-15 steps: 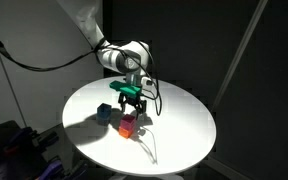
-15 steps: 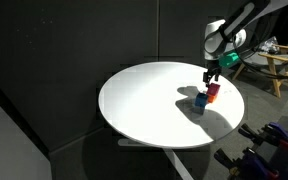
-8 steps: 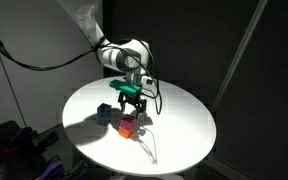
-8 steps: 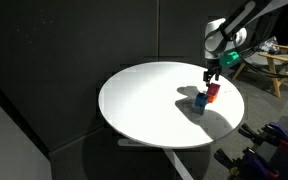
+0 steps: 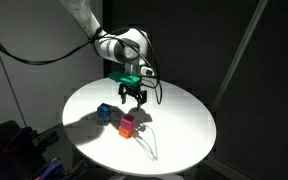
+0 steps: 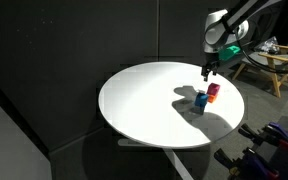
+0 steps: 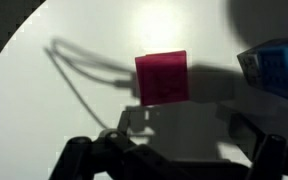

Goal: Put the pink block on top of the orange block

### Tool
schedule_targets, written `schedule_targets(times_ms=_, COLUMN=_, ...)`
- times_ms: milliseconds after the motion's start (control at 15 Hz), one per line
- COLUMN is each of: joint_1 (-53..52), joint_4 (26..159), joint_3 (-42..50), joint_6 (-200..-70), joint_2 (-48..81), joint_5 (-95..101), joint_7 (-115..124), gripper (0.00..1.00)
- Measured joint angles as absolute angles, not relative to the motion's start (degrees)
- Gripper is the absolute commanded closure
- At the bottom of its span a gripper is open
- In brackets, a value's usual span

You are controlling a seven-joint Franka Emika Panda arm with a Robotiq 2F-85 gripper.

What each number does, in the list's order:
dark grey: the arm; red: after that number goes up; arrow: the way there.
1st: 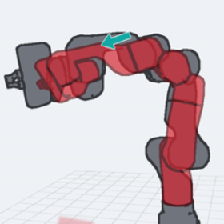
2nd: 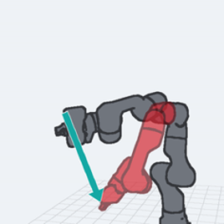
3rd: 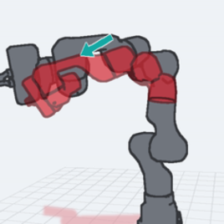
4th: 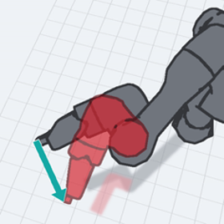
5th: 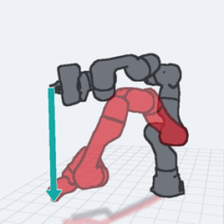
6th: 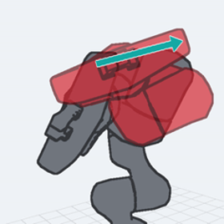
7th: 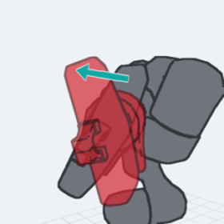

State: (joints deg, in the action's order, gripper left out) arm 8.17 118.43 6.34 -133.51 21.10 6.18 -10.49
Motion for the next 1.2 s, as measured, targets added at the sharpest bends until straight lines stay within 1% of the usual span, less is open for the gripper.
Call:
schedule_targets(times_ms=667, joint_1=7.93, joint_4=118.72, joint_3=2.72, joint_6=-130.93, joint_2=15.74, joint_5=1.90, joint_7=-12.45, gripper=0.00)
schedule_targets(times_ms=1200, joint_1=7.43, joint_4=122.75, joint_3=2.53, joint_6=-121.28, joint_2=9.07, joint_5=1.31, joint_7=-14.97, gripper=0.00)
